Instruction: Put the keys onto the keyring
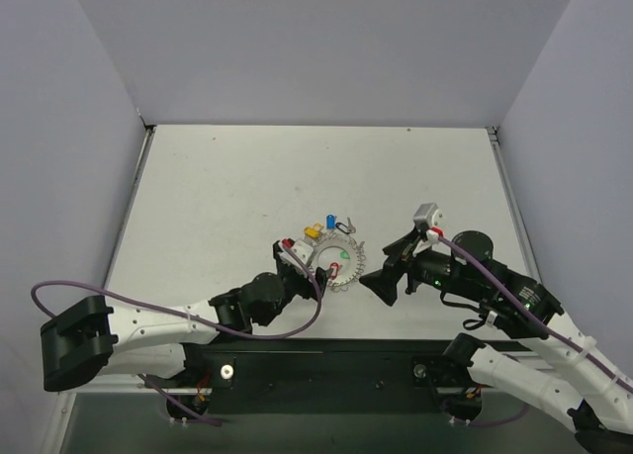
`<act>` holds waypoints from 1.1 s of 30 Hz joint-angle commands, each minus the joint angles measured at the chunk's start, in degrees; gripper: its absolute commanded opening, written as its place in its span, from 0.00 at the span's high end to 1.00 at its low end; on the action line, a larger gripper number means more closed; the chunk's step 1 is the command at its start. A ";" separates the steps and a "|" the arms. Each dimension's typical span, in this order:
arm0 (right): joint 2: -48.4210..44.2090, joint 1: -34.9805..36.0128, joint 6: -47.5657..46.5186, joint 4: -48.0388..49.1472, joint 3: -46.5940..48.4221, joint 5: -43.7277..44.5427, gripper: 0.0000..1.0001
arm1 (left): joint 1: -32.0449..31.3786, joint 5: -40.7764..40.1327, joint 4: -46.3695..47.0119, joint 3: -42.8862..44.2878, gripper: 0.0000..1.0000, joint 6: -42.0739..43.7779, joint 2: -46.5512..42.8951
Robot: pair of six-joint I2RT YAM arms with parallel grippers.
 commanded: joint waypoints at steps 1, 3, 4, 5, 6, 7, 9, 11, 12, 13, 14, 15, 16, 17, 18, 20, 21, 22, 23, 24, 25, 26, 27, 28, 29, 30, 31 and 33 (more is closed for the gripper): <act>1.33 -0.40 1.04 1.99 0.42 -0.62 0.12 | 2.91 1.02 -7.50 2.05 0.16 -3.32 -3.37; 1.60 -0.40 1.13 2.43 0.33 -0.62 0.09 | 5.89 7.51 -10.31 2.49 0.15 -7.35 -3.46; 1.68 -0.40 1.13 2.52 0.25 -0.54 0.08 | 9.04 12.50 -11.28 2.67 0.15 -9.12 -3.46; 1.86 -0.40 1.13 2.95 0.07 -0.45 0.07 | 10.90 15.16 -11.98 2.84 0.15 -10.44 -3.29; 1.86 -0.31 1.13 3.04 0.07 -0.36 0.05 | 12.31 17.27 -12.43 3.11 0.15 -12.89 -2.94; 2.04 -0.40 1.13 3.22 -0.02 -0.27 0.04 | 14.50 19.56 -12.78 3.28 0.15 -13.87 -2.93; 2.39 -0.31 1.04 3.40 -0.11 0.43 0.02 | 16.19 21.42 -14.53 4.33 0.15 -15.54 -2.93; 2.74 -0.40 1.22 3.83 -0.46 1.83 0.00 | 18.82 23.09 -17.24 5.30 0.10 -16.51 -3.11; 2.91 -0.40 1.30 4.10 -0.63 2.62 0.00 | 20.22 23.53 -18.48 6.61 0.10 -18.34 -2.85; 3.18 -0.49 1.30 4.80 -1.50 5.15 0.00 | 21.80 25.88 -19.63 7.06 0.10 -19.41 -2.59; 3.53 -0.49 1.22 5.24 -2.12 6.48 0.00 | 25.99 27.73 -21.29 7.59 0.10 -20.46 -2.32; 3.88 -0.66 1.30 5.50 -2.48 7.98 0.00 | 28.12 29.75 -21.31 7.59 0.10 -22.21 -1.80; 4.84 -1.01 1.30 5.77 -2.83 9.99 0.00 | 30.06 33.43 -21.22 7.16 0.10 -22.92 -1.71; 5.20 -1.36 1.74 6.64 -3.79 10.97 0.00 | 33.65 34.33 -21.13 6.80 0.10 -23.63 -1.62; 5.72 -2.93 2.00 7.08 -4.15 11.41 0.00 | 35.16 34.95 -21.13 6.37 0.10 -24.85 -1.79; 7.04 -5.57 3.93 8.66 -5.28 11.16 0.00 | 38.59 34.44 -22.44 5.22 0.10 -25.22 -2.40; 7.48 -9.24 4.72 9.28 -5.90 10.72 0.00 | 39.56 32.34 -23.67 4.87 0.09 -26.87 -3.36; 8.27 -11.97 7.26 10.59 -6.69 10.11 0.00 | 40.44 29.71 -24.55 4.52 0.07 -27.23 -3.90; 8.80 -14.61 8.41 10.86 -7.83 8.62 0.00 | 41.41 29.08 -26.21 3.99 0.07 -27.50 -4.51; 9.24 -17.07 9.90 11.30 -8.71 7.47 0.00 | 43.33 28.37 -27.19 3.81 0.07 -27.85 -5.82; 10.11 -22.76 11.05 12.52 -9.42 6.33 0.00 | 44.05 26.89 -28.15 3.73 0.07 -28.11 -6.62; 10.56 -25.16 13.76 13.15 -10.12 4.15 0.00 | 44.66 26.09 -29.56 3.38 0.07 -28.29 -8.37; 11.08 -27.80 15.00 13.76 -11.69 3.43 0.00 | 45.19 24.95 -30.18 3.20 0.07 -28.29 -9.25; 11.70 -31.56 16.06 14.99 -12.40 3.16 0.00 | 45.28 22.42 -30.45 2.76 0.07 -28.29 -10.22; 11.88 -33.43 18.68 15.52 -13.28 3.59 0.00 | 45.28 21.26 -30.62 2.24 0.07 -27.95 -12.14; 11.88 -34.75 19.58 16.13 -14.86 5.08 0.00 | 45.46 20.29 -30.36 1.71 0.07 -27.51 -13.12; 11.53 -36.68 20.37 17.36 -15.74 6.57 0.00 | 45.55 18.37 -30.01 1.36 0.07 -27.33 -14.09; 10.74 -37.49 21.08 18.33 -18.19 13.04 0.00 | 45.55 17.30 -28.17 0.22 0.07 -25.67 -16.46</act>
